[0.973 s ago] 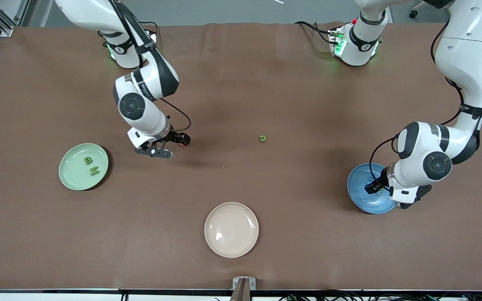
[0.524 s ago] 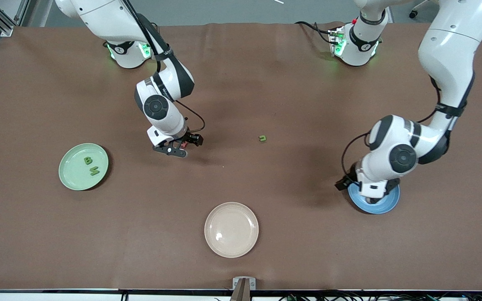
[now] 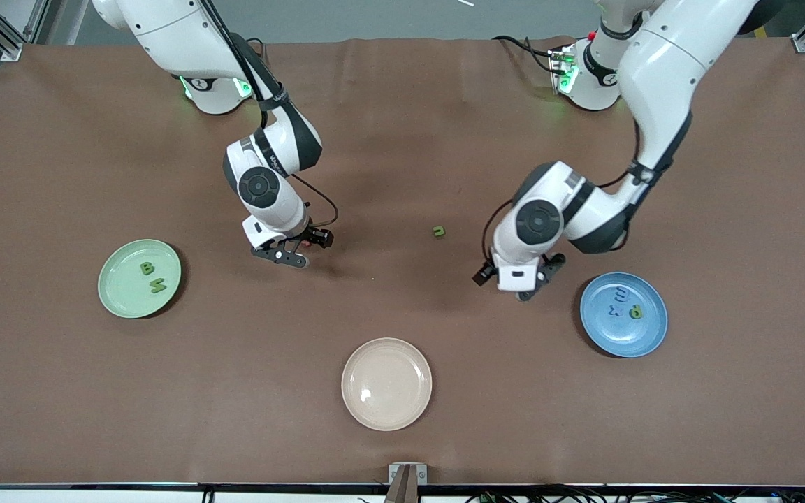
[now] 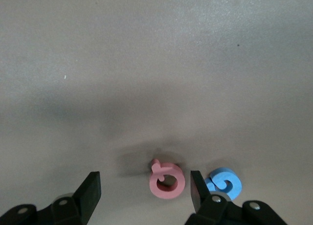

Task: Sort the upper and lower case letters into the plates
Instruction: 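Grasp the u with the left gripper while the right gripper grasps the Q, then drop the pink Q on the green plate and the u on the blue plate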

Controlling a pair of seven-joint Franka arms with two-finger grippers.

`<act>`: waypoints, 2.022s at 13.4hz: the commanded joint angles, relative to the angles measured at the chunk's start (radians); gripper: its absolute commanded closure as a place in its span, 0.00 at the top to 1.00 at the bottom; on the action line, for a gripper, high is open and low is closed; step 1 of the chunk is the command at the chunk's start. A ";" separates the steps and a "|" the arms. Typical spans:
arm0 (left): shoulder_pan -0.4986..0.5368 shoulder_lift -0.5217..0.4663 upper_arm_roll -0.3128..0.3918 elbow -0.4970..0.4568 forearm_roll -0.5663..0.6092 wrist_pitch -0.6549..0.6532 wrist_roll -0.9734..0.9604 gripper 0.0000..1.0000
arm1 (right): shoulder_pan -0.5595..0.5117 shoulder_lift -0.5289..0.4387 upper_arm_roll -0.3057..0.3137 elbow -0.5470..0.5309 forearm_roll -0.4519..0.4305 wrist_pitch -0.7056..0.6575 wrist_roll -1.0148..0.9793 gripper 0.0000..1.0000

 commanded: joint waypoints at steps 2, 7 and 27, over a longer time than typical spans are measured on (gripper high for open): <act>-0.107 0.033 0.004 -0.009 0.018 0.086 -0.150 1.00 | -0.003 0.025 0.005 -0.013 -0.020 0.048 0.016 0.83; -0.202 0.053 0.007 -0.065 0.124 0.140 -0.160 0.81 | -0.005 0.028 0.003 -0.034 -0.020 0.064 0.016 0.82; -0.216 0.081 0.006 -0.101 0.181 0.185 -0.150 0.15 | -0.008 -0.033 0.002 -0.062 -0.020 0.032 -0.030 0.14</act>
